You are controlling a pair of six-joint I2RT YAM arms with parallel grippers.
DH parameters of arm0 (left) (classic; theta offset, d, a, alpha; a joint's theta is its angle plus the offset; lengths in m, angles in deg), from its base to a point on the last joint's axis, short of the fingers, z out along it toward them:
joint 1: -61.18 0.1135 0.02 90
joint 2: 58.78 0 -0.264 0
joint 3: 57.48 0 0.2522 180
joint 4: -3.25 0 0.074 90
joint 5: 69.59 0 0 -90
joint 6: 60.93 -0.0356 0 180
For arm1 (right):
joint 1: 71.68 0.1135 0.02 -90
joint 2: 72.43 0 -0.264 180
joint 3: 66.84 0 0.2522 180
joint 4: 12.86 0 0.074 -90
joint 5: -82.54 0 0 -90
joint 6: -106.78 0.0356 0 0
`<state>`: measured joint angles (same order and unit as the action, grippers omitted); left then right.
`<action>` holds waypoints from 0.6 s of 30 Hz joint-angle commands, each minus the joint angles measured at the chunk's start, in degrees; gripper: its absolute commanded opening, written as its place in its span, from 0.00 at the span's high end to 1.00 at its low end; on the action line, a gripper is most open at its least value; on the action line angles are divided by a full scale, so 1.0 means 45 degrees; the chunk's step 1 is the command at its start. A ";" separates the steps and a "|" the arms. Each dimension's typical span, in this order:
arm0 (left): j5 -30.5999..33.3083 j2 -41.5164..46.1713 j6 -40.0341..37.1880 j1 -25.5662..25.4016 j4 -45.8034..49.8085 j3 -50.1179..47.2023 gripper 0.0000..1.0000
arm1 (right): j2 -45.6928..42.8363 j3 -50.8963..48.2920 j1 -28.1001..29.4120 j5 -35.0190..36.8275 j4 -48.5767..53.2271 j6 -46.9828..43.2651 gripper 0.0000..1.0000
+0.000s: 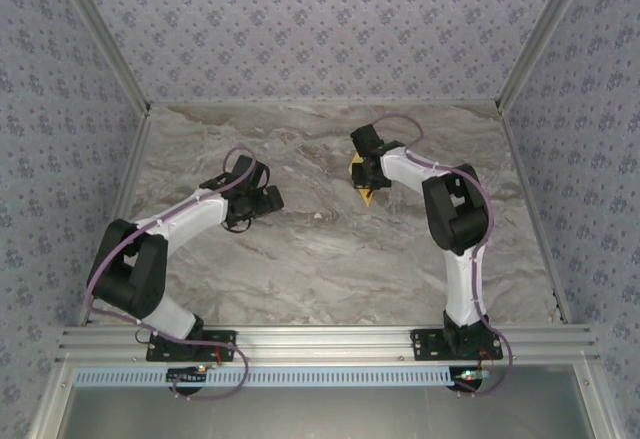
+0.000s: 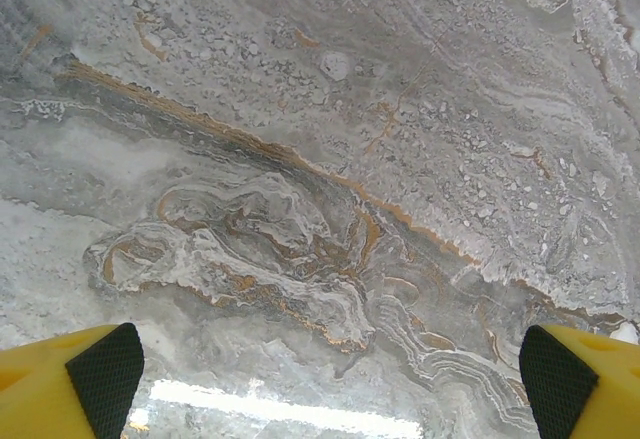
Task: Fold a paper plane with a square sheet of paper (pick it up from the middle)
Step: Move a paper plane to the center of the table.
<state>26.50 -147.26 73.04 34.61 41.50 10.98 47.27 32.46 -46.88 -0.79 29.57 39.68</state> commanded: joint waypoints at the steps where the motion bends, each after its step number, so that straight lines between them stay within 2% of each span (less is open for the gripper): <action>1: 0.0345 0.0364 -0.0261 0.0085 0.0397 0.0322 0.01 | 0.0369 0.0445 -0.0085 0.0118 0.0679 -0.0184 0.86; 7: 0.0672 0.0479 -0.0414 0.0198 0.0759 0.0645 0.01 | 0.0538 0.0623 -0.0081 0.0024 0.0987 0.0074 0.83; 11: 0.1005 0.0749 -0.0684 0.0446 0.1152 0.1068 0.01 | -0.0466 0.0830 -0.0058 0.0024 0.1208 0.0228 0.78; 14: 0.1554 0.1033 -0.1038 0.0747 0.1608 0.1486 0.01 | -0.1752 0.0764 -0.0079 0.0207 0.1228 0.0486 0.67; 18: 0.2471 0.1557 -0.1689 0.1443 0.2006 0.1787 0.01 | -0.3903 -0.0284 -0.0241 0.1046 0.0812 0.0829 0.43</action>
<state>32.88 -143.05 68.76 39.20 47.14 17.04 38.07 33.09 -47.03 0.20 33.31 41.91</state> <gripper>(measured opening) 0.992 0.537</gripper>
